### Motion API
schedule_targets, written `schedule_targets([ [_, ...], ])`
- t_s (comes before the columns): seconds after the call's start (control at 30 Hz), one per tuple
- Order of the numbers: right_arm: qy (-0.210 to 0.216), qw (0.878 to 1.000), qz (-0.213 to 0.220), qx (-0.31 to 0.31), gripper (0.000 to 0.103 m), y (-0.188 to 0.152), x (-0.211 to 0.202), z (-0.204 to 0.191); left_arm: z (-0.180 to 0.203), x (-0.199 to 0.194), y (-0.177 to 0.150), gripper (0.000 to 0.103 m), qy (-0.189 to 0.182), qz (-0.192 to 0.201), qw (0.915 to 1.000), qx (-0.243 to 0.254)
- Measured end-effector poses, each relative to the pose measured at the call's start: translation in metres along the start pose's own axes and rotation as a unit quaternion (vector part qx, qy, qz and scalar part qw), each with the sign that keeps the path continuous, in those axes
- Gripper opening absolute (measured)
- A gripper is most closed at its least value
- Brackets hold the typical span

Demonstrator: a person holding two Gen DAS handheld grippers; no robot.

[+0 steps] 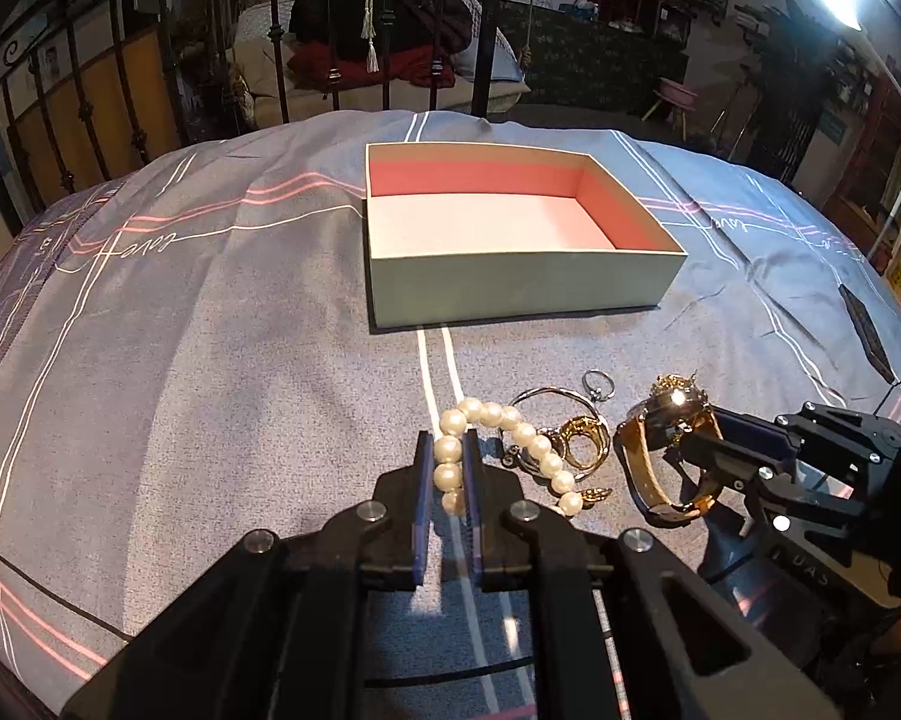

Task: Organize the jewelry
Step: 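Close the left gripper on the pearl bracelet while the right gripper grasps the gold watch, then lift the pearl bracelet and gold watch and carry both toward the pink-lined box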

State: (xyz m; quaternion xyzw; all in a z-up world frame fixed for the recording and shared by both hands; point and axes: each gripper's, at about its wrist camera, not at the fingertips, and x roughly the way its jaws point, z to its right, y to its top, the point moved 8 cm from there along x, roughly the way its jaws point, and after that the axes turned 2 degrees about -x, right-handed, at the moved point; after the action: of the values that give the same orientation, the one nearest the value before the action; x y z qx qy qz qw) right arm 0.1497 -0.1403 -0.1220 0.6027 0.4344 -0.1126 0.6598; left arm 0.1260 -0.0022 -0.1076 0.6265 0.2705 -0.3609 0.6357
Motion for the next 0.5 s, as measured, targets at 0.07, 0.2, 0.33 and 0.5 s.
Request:
schedule_targets([
  [0.07, -0.001, 1.0, 0.01, -0.003, 0.017, 0.003, -0.005, 0.0, 0.0, -0.002, 0.0, 0.009, -0.002, 0.002, 1.0, -0.002],
  [0.2, -0.007, 1.0, 0.011, -0.017, 0.007, 0.005, -0.008, -0.001, 0.0, -0.005, 0.001, 0.009, -0.003, 0.004, 1.0, -0.005],
  [0.33, -0.004, 1.0, 0.009, -0.007, 0.006, 0.004, -0.005, 0.005, 0.001, -0.007, 0.001, 0.009, -0.003, 0.006, 1.0, -0.007],
  [0.5, -0.01, 1.0, -0.004, 0.003, 0.006, 0.0, 0.001, 0.009, 0.004, -0.008, 0.0, 0.009, -0.006, 0.008, 0.9999, -0.004],
])
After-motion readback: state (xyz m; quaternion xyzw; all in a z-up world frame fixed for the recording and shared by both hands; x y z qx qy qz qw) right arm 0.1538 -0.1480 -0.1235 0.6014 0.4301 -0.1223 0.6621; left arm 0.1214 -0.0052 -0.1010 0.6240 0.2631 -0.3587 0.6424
